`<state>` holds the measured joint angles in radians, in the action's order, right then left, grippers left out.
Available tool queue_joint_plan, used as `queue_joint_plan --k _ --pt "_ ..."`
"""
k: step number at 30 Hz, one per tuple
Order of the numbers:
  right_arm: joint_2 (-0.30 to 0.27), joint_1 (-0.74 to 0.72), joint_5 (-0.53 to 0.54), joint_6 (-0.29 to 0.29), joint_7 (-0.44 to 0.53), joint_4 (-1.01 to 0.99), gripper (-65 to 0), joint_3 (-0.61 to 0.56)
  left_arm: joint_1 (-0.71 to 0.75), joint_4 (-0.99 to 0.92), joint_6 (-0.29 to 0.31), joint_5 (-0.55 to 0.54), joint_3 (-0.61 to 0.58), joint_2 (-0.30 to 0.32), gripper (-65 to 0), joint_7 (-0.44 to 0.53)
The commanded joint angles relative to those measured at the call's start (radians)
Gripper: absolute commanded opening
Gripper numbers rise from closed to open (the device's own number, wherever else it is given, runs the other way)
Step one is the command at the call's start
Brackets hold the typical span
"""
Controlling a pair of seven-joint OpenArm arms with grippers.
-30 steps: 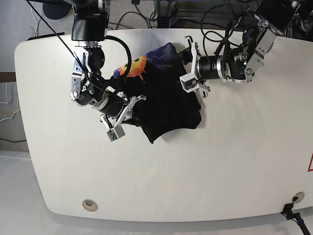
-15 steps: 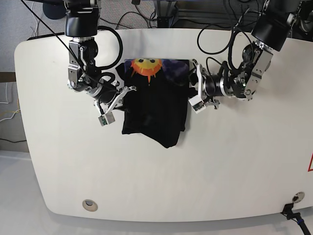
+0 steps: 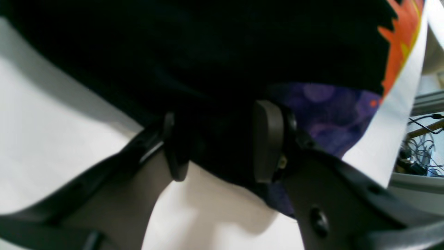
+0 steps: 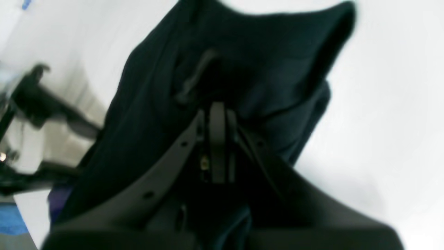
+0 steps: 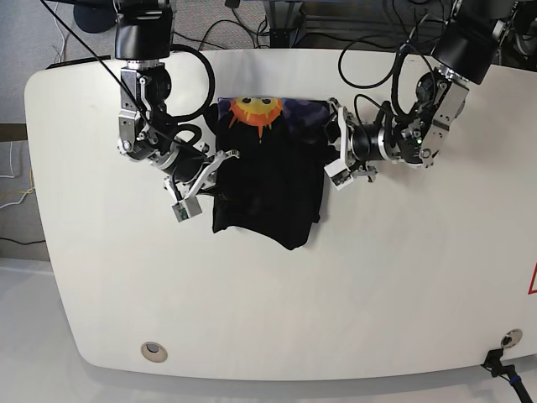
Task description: Fold the T-shirt properly
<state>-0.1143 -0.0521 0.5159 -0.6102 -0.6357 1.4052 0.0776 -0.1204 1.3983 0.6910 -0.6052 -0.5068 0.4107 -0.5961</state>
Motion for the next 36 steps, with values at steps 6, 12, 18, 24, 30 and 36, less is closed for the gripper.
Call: queue_joint_plan --k 6,12,18,24,30,36 --pt "-0.035 0.008 -0.03 -0.012 0.02 0.125 -65.0 0.001 -0.02 0.054 0.007 -0.014 0.087 0.053 -39.8 0.018" --pt "-0.035 0.093 -0.322 -0.012 0.069 0.326 -65.0 0.003 0.037 0.151 0.007 0.029 0.181 0.126 -51.0 0.04" --pt "-0.002 0.292 -0.465 -0.012 0.339 0.418 -65.0 0.109 0.268 0.281 0.003 0.313 0.342 0.092 -52.4 0.222" --pt "0.048 0.519 -0.461 -0.012 0.548 0.495 -65.0 0.271 0.526 0.416 -0.05 0.463 0.59 -0.016 -52.4 0.439" --pt "0.161 0.739 -0.461 -0.012 0.618 0.555 -65.0 0.339 0.782 0.507 -0.05 0.469 0.756 -0.111 -52.9 0.574" --pt "0.227 0.937 -0.461 -0.012 0.618 0.557 -65.0 0.35 1.037 0.507 -0.05 0.468 0.811 -0.169 -52.9 0.643"
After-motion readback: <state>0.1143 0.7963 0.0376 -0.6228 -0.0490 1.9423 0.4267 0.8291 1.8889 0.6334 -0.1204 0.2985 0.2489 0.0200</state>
